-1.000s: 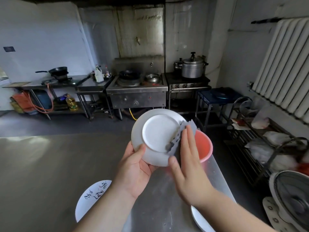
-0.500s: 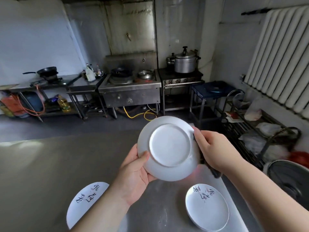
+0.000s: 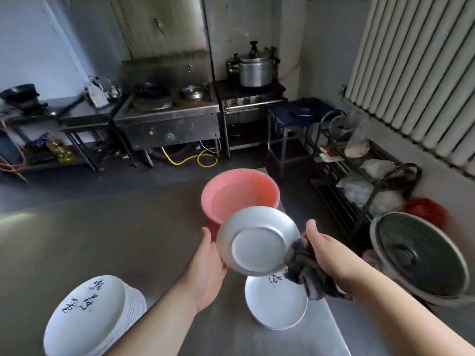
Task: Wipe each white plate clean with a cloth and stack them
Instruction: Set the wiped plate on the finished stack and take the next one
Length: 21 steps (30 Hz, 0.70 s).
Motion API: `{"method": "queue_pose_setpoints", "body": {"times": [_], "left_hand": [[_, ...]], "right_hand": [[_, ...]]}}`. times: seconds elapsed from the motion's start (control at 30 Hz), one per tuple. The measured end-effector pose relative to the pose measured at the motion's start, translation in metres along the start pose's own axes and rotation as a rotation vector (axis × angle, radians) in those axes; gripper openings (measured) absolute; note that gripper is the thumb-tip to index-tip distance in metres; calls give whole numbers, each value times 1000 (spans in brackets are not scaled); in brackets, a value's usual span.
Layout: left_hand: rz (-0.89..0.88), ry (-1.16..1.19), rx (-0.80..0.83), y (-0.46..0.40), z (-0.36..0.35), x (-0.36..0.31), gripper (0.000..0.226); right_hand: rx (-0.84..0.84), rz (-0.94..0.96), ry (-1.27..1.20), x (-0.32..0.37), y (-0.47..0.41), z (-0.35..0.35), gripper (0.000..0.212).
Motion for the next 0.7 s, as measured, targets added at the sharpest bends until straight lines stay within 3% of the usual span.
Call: {"method": "queue_pose_setpoints", "body": {"times": [0.1, 0.2, 0.23, 0.33, 0.4, 0.57, 0.7], "left_hand": [[88, 90, -2, -18, -8, 30, 87], [133, -92, 10, -32, -9, 62, 50], [162, -227, -27, -36, -4, 73, 36], [218, -690, -77, -47, 6, 101, 28], [252, -881, -69, -55, 8, 118, 27], [221, -1086, -208, -79, 16, 140, 26], [250, -1220, -218, -93, 19, 153, 27]], "right_hand": [[-84, 38, 68, -23, -9, 17, 57], [-110, 92, 215, -53, -24, 25, 16], [-102, 87, 233, -64, -28, 25, 12], [-75, 42, 283, -96, -40, 21, 25], [-37, 8, 340, -119, -49, 14, 26], [10, -54, 449, -155, -66, -2, 25], [-23, -52, 567, -160, -77, -6, 29]]}}
Point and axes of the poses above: each hand's wrist, its own y-axis away from the middle knuckle, its own z-axis out of the back of the hand, x = y × z, the point moved 9 cm from there along -y, towards the middle knuckle, and after that the axes turned 5 degrees about -y, right-handed, at the moved point
